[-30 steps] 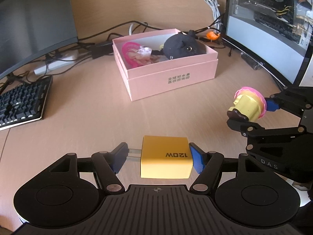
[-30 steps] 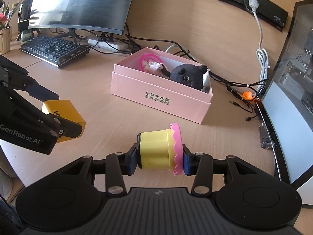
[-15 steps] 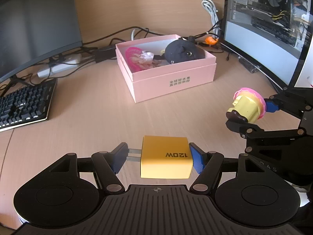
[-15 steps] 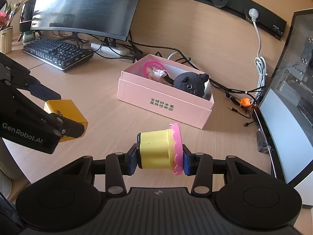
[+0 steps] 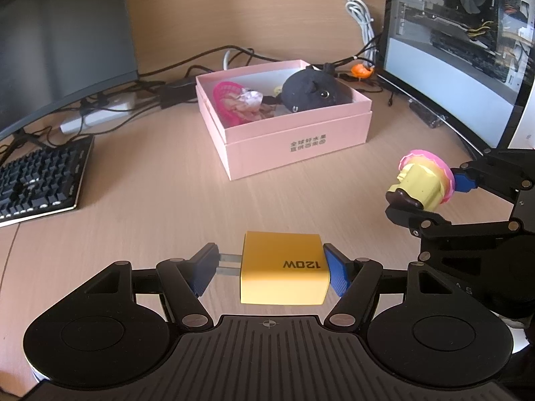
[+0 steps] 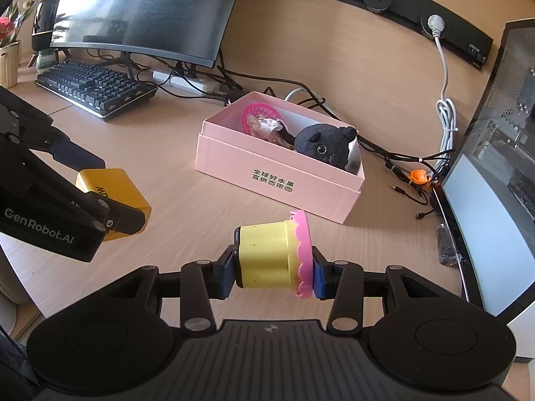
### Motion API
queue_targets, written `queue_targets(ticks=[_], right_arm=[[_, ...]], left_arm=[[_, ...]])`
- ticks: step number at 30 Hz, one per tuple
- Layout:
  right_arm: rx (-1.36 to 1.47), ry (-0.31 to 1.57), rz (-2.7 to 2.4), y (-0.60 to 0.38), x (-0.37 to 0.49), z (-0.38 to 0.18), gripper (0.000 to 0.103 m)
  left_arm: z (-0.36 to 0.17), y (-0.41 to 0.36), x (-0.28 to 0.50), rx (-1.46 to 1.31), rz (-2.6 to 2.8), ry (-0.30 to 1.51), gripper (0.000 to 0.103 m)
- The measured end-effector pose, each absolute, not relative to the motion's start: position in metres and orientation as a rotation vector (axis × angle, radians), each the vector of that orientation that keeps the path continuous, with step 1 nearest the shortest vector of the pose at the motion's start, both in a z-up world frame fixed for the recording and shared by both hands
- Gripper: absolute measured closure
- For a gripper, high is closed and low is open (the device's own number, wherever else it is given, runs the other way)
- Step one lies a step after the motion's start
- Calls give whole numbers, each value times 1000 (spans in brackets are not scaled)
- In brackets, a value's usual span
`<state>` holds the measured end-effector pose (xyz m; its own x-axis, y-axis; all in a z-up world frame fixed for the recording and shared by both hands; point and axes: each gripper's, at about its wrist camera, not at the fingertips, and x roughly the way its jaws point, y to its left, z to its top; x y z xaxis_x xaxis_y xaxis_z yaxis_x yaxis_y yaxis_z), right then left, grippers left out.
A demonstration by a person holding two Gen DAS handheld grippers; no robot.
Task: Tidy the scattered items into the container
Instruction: 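Carry the charger and cupcake toy toward the pink box with both grippers, then drop the charger and cupcake toy into the pink box, opening both grippers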
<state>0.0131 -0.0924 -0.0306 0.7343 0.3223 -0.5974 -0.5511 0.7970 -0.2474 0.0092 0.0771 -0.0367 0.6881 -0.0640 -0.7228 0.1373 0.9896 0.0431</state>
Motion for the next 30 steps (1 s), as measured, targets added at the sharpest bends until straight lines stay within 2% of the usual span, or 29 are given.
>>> queue_targets(ticks=[18, 23, 30], right_arm=[[-414, 604, 499, -101, 43, -34, 60], [-369, 529, 507, -100, 78, -2, 60], [-232, 351, 550, -85, 172, 58, 60]], left_arm=[[-40, 69, 39, 73, -104, 829, 30], [-10, 69, 77, 50, -110, 748, 30], [48, 82, 165, -13, -60, 557, 30]])
